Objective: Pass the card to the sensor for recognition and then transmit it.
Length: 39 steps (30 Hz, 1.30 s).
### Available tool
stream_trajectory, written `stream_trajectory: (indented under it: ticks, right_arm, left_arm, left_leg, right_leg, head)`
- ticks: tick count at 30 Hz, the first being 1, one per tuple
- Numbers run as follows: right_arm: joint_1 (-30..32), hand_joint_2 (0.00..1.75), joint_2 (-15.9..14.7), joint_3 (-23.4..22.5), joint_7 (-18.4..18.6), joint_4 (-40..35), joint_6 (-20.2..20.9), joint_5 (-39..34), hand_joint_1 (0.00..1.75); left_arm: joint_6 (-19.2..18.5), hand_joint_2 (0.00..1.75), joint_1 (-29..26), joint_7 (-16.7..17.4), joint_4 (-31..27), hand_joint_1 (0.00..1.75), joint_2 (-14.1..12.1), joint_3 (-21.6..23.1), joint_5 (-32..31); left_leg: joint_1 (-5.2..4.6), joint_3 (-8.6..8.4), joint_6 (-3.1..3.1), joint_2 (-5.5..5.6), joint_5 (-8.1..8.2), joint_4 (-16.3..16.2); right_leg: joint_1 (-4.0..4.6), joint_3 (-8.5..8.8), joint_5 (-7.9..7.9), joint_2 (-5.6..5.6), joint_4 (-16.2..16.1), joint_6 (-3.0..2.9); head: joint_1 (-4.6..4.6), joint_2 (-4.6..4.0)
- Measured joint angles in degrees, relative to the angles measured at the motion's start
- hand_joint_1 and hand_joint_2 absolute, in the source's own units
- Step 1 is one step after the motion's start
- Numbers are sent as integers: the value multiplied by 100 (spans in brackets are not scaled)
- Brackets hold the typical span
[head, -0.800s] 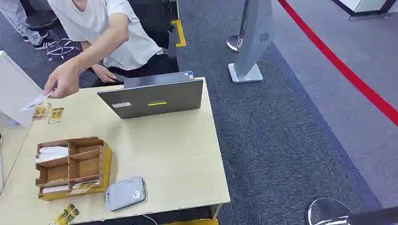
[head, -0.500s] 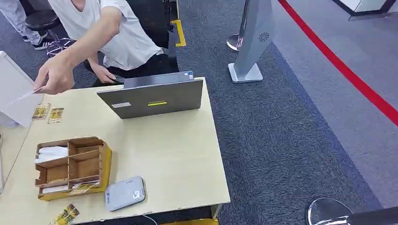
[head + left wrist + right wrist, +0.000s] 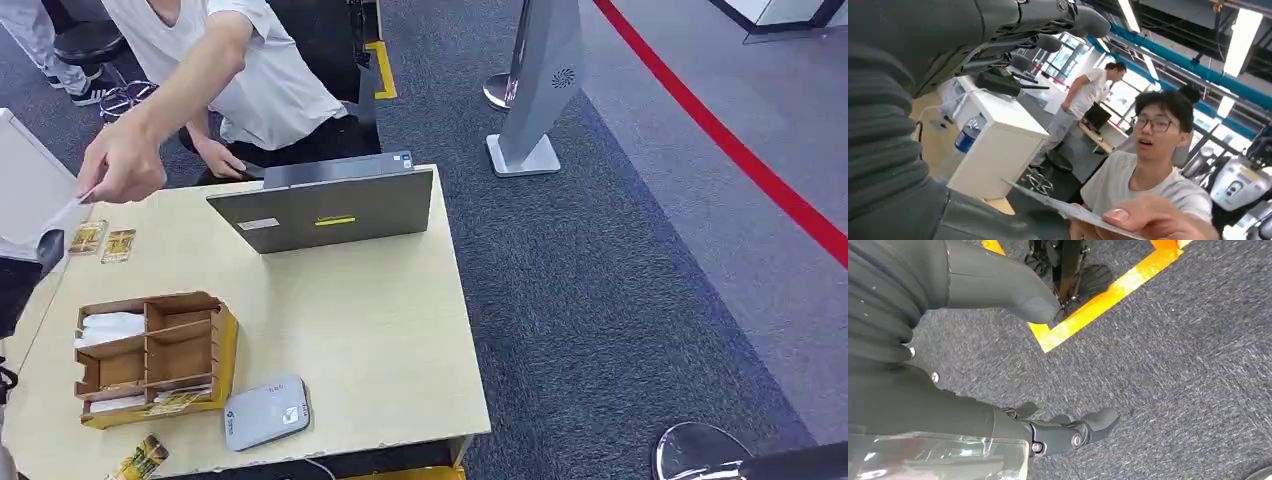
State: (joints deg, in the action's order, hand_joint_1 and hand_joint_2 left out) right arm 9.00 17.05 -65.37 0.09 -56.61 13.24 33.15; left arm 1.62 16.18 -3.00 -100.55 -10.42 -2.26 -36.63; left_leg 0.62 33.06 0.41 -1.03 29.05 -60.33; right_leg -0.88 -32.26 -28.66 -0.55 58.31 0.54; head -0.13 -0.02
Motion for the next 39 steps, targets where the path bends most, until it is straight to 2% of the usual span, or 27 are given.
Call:
stream_trajectory:
  ticks: [2,3,11,22,25,29,32,35,39]
  right_arm:
    - [-21,175,0,-61,-20,7,48,92,0]
    - [-46,175,0,-112,-22,15,74,157,0]
    - [-184,175,0,-411,-79,52,267,492,0]
    - [-492,175,13,-955,-168,83,684,1200,0]
    - [-557,175,15,-1054,-199,83,815,1367,0]
    - [-624,175,20,-1135,-205,92,835,1369,0]
    - [-631,175,20,-1150,-188,109,778,1333,0]
    - [-627,175,22,-1150,-129,146,645,1142,0]
    - [-576,175,26,-1088,0,230,378,633,0]
  left_arm:
    - [-133,175,135,166,120,0,-103,158,-245]
    - [-208,175,208,256,184,175,-163,237,-370]
    - [-658,175,680,818,639,175,-575,757,-1166]
    - [-1427,175,1439,1818,1355,175,-1263,1484,-2596]
    - [-1541,175,1578,2027,1463,175,-1374,1609,-2936]
    - [-1424,175,1623,2022,1504,175,-1422,1705,-3072]
    - [-1211,175,1539,1873,1355,175,-1413,1749,-3004]
    - [-1011,175,1260,1758,800,175,-1367,1775,-2934]
    - [-662,175,541,1515,-189,175,-1221,1904,-2831]
  left_leg:
    - [0,0,0,0,0,0]
    - [0,0,0,-1,0,0]
    - [0,0,0,-2,0,0]
    - [1,0,-2,-6,-3,0]
    - [1,0,0,-5,-4,0]
    - [0,0,0,-5,-4,0]
    - [0,1,0,-5,-4,-1]
    - [-2,1,1,-6,-3,-1]
    - [-4,1,0,-8,5,-1]
  right_leg:
    - [0,0,0,1,1,0]
    - [0,-1,0,2,1,0]
    - [0,-2,0,4,3,0]
    - [1,-4,3,9,6,-3]
    - [1,-4,3,8,6,-2]
    - [0,-4,3,8,6,-2]
    - [0,-3,3,8,5,-2]
    - [-1,-4,2,10,2,-2]
    - [-3,-4,0,12,-2,0]
  head:
    - [0,0]
    - [0,0]
    - [0,0]
    - [0,0]
    - [0,0]
    - [-2,0]
    - [0,0]
    - [0,0]
    - [0,0]
